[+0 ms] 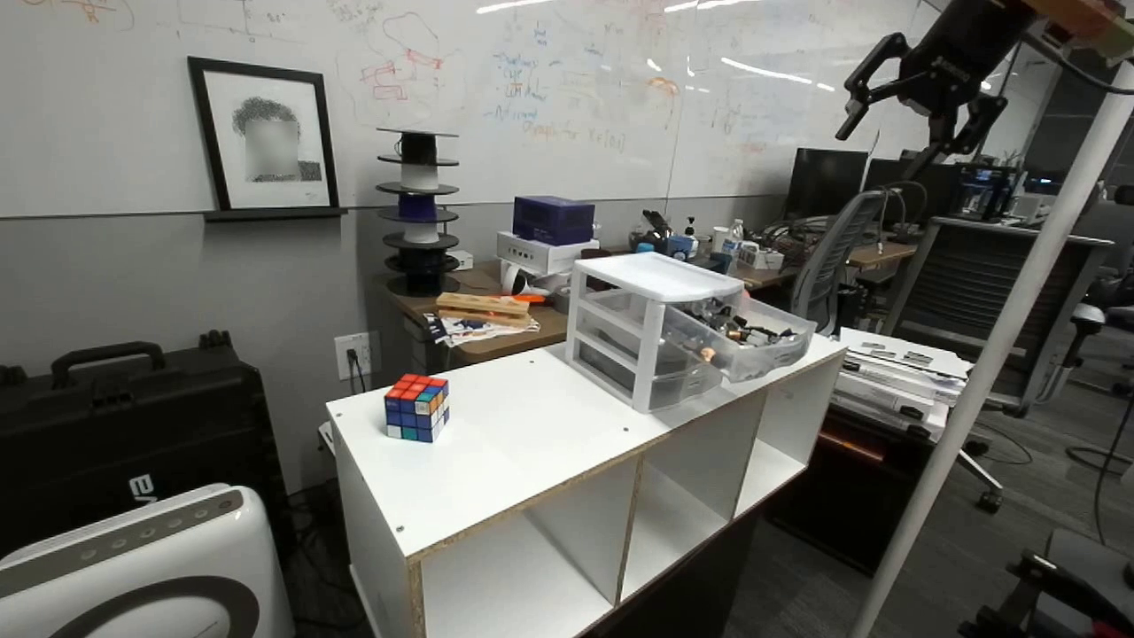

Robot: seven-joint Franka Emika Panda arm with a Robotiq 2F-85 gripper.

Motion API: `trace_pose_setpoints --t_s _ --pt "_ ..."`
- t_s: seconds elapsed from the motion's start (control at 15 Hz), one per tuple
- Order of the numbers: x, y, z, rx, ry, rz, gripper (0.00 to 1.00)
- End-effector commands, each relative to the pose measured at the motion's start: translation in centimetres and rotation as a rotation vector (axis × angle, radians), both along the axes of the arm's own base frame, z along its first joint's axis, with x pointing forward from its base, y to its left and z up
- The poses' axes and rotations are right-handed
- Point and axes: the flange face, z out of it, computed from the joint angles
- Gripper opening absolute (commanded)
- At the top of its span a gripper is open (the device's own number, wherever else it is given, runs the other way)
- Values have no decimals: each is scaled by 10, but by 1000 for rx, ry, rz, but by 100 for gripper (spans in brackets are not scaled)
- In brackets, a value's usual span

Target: Pick up the plastic and grey object from the right side of the counter and place them inside the topmost drawer, push the drawer closed

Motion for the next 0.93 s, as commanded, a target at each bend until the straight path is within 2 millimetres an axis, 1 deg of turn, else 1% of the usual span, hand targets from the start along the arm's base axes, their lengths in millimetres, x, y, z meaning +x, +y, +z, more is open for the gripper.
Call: trace_pose_setpoints --t_s 0.0,0.13,0.27,0.33,0.4,0.47,0.6,0.87 --pt "21 -49 -13 41 -23 -116 100" --pt "32 -79 -31 60 -39 -186 100" --pt "41 -99 -45 72 -49 -243 100" --pt "49 -108 -55 77 -45 -265 100" --pt "55 -113 -61 82 -41 -276 100" --pt "34 -100 -58 77 -18 -258 100" --pt "39 -104 -71 79 4 -265 100" --pt "38 -102 -68 79 -1 -262 100"
